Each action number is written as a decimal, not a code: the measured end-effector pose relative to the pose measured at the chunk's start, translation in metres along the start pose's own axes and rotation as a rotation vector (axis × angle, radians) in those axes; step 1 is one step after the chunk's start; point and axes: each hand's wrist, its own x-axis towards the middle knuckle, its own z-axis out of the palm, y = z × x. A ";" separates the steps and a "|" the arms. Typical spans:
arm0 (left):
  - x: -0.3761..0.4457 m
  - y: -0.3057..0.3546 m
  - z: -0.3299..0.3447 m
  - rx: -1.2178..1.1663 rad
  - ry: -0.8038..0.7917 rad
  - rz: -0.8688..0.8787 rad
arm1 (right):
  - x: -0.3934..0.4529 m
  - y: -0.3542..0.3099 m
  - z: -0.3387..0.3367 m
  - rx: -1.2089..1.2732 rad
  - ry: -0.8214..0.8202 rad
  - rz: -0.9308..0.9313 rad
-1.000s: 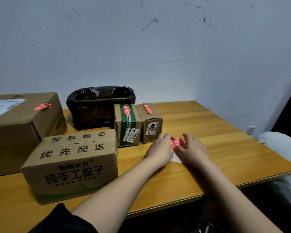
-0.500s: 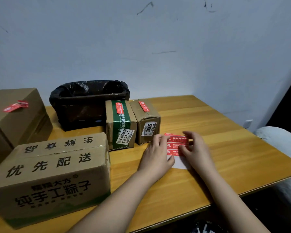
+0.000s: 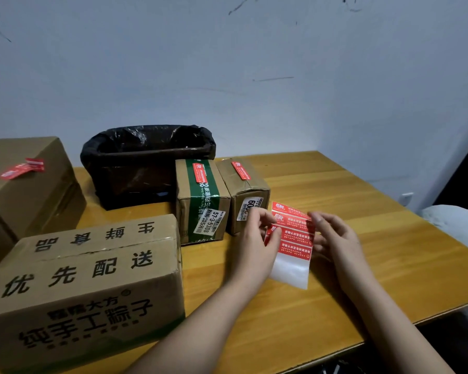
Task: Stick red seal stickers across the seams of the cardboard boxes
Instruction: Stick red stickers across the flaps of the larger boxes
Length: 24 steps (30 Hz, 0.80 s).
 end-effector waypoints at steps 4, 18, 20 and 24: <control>0.000 0.006 -0.001 -0.087 -0.053 -0.041 | -0.001 -0.004 -0.001 0.023 0.027 -0.048; 0.001 0.022 -0.006 -0.389 -0.113 -0.197 | -0.015 -0.007 0.002 -0.130 -0.008 -0.434; 0.002 0.022 -0.006 -0.419 -0.052 -0.150 | -0.015 -0.003 0.004 -0.245 -0.068 -0.510; 0.001 0.021 -0.005 -0.465 0.075 -0.111 | -0.013 0.001 0.006 -0.421 -0.124 -0.519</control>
